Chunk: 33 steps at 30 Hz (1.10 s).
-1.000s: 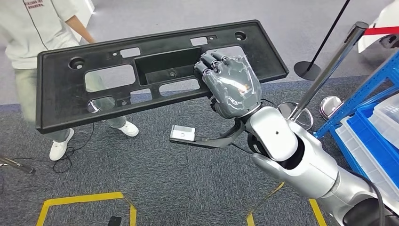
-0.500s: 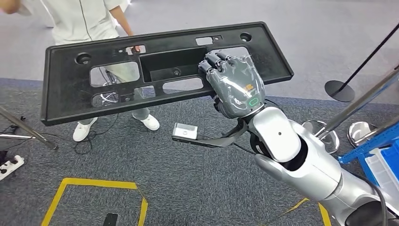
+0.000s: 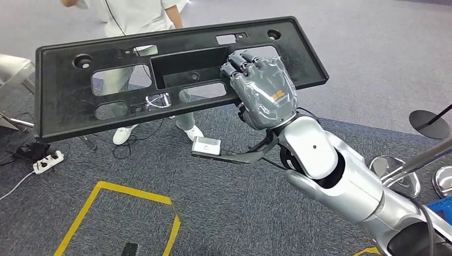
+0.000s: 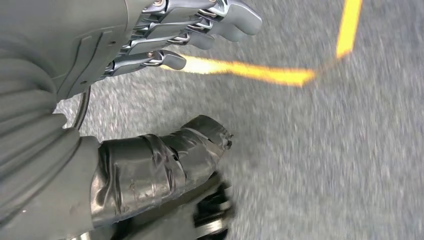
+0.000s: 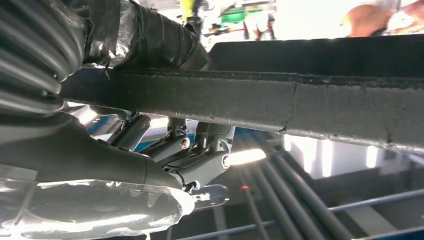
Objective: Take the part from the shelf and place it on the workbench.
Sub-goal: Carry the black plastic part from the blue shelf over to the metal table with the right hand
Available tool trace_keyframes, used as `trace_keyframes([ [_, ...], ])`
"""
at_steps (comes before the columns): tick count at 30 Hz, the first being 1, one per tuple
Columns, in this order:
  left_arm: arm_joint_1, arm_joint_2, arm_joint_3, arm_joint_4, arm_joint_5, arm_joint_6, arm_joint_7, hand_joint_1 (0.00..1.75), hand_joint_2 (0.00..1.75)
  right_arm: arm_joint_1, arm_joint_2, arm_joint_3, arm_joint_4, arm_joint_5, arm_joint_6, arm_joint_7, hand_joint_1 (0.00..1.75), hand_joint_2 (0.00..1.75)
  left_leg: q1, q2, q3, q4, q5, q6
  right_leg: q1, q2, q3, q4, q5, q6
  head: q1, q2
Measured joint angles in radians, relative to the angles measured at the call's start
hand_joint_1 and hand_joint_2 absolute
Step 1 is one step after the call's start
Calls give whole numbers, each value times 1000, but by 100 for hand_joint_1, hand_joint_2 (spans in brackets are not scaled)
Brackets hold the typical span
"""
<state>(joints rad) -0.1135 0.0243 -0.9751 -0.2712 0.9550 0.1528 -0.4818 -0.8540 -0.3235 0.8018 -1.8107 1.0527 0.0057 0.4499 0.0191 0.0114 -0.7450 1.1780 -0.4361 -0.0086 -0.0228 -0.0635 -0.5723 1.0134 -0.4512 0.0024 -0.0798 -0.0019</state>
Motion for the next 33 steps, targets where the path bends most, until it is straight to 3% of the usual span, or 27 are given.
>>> trace_keyframes([
  [2,-3,1,0,0,3,-1,-8,0,175,-10,7,0,6,-1,-8,-8,175,175,-9,37,64,-120,38,8,4,-19,7,1,-8,10,0,0],
  [3,-4,1,0,0,6,-3,-11,0,175,-16,12,1,10,-3,-17,-14,175,175,-13,47,78,-149,41,15,7,-28,10,1,-11,16,1,0],
  [4,-4,0,0,0,10,-5,-13,0,175,-21,19,2,15,-5,-27,-21,175,175,-18,46,80,-157,37,22,11,-36,12,0,-14,21,1,0],
  [6,1,0,0,0,14,-12,-13,0,175,-29,36,7,31,-10,-48,-35,175,175,-15,22,81,-160,37,36,11,-47,18,-2,-21,32,3,0],
  [8,6,0,0,0,15,-17,-9,0,175,-33,48,10,48,-10,-61,-43,175,175,-10,0,87,-167,39,48,7,-14,6,35,-49,40,6,0],
  [10,7,0,0,0,13,-20,3,0,175,-35,53,13,61,-9,-67,-45,175,175,-8,-23,89,-169,40,57,4,37,-51,152,-107,39,10,0],
  [11,7,0,0,0,12,-21,12,0,175,-34,54,14,67,-8,-69,-44,175,175,-9,-36,89,-168,40,60,5,49,-88,221,-132,38,11,0],
  [12,7,-1,0,0,11,-23,20,0,175,-32,55,16,73,-8,-69,-44,175,175,-10,-50,89,-167,39,61,6,55,-118,271,-142,37,11,0],
  [13,9,-1,0,0,10,-23,26,0,175,-30,56,18,79,-7,-69,-44,175,175,-10,-66,89,-165,38,61,6,57,-133,286,-132,36,11,0],
  [15,12,-1,0,0,10,-24,32,0,175,-27,58,21,88,-3,-69,-43,175,175,-10,-95,89,-157,34,60,6,68,-108,203,-64,30,13,0],
  [17,13,-1,0,0,10,-24,34,0,175,-28,60,22,95,0,-68,-43,175,175,-11,-120,85,-148,30,54,3,109,-58,79,-9,23,13,0],
  [19,13,-2,0,0,10,-25,37,0,175,-28,63,22,99,1,-66,-43,175,175,-8,-141,78,-146,31,44,4,133,-35,28,0,20,13,0],
  [21,16,0,0,0,11,-23,38,0,175,-27,66,23,104,2,-63,-43,175,175,-5,-153,73,-149,35,30,6,115,-30,19,3,16,13,0],
  [23,20,1,0,0,11,-20,34,0,175,-26,69,23,106,3,-61,-42,175,175,-9,-107,61,-125,19,19,2,94,-20,8,7,4,9,0],
  [25,18,1,0,0,10,-18,28,0,175,-24,71,23,107,5,-60,-41,175,175,-9,-41,15,-28,-30,8,2,70,-13,3,7,-5,4,0],
  [27,16,1,0,0,9,-18,22,0,175,-18,71,23,108,14,-60,-39,175,175,-4,-23,-47,90,-75,1,5,44,-12,4,3,-9,3,0],
  [28,15,1,0,0,8,-18,19,0,175,-14,71,24,108,20,-60,-38,175,175,-2,-20,-60,115,-76,-1,5,32,-11,5,1,-8,3,0],
  [29,16,1,0,0,6,-18,18,0,175,-12,71,24,108,27,-60,-36,175,175,0,-17,-53,101,-60,-3,4,21,-10,7,-2,-7,3,0],
  [30,16,1,0,0,3,-17,17,0,175,-10,71,24,108,33,-60,-33,175,175,0,-9,-25,49,-31,-3,4,10,-8,9,-6,-4,3,0],
  [32,12,0,-1,0,-6,-14,16,0,175,-9,70,23,106,40,-58,-25,175,175,-5,29,47,-82,15,3,7,-10,-2,13,-15,5,3,0],
  [33,9,-1,-2,0,-10,-11,17,0,175,-7,68,22,104,41,-55,-21,175,175,-9,42,70,-123,23,10,10,-18,1,14,-20,11,4,0],
])
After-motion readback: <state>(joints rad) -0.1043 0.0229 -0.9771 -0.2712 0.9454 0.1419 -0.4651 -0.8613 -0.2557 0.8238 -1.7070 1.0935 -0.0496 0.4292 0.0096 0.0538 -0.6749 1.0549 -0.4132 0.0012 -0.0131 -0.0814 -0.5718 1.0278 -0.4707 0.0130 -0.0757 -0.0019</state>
